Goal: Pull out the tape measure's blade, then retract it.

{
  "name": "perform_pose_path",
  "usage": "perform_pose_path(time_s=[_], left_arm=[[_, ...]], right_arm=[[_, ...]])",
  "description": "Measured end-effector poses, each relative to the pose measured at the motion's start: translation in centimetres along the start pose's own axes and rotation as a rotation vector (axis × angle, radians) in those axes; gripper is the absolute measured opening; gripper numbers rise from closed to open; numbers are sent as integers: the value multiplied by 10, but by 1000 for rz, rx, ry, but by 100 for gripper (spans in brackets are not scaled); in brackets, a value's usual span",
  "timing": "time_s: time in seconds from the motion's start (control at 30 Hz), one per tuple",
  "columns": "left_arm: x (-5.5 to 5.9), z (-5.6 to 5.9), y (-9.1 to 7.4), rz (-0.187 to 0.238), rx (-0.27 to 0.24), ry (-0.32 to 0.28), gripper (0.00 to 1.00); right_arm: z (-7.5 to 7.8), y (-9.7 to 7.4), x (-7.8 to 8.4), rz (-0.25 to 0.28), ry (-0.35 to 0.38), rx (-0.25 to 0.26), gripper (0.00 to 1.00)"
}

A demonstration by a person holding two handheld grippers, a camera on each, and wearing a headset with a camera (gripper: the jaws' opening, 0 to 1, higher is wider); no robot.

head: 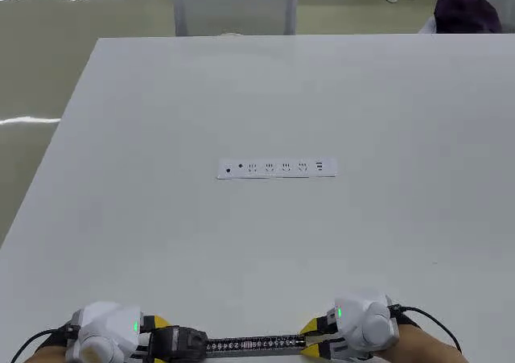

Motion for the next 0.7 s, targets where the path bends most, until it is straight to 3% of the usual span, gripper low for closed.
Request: perform_pose_path(time_s=[0.7], left_arm=[[-1,0,0,-1,-2,-4,27]], right_arm=[[2,-9,7,-5,6,4,10]])
Point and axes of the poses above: the centre of the closed fingertips' face, and the gripper's own axes: y roughly forward along the fingers, z roughly to its right, x roughly out of its underside, the point moved 8 cm from there along -y, roughly backward along the fingers, and after that the axes turned 2 degrees about -y, right-handed, at the moved point
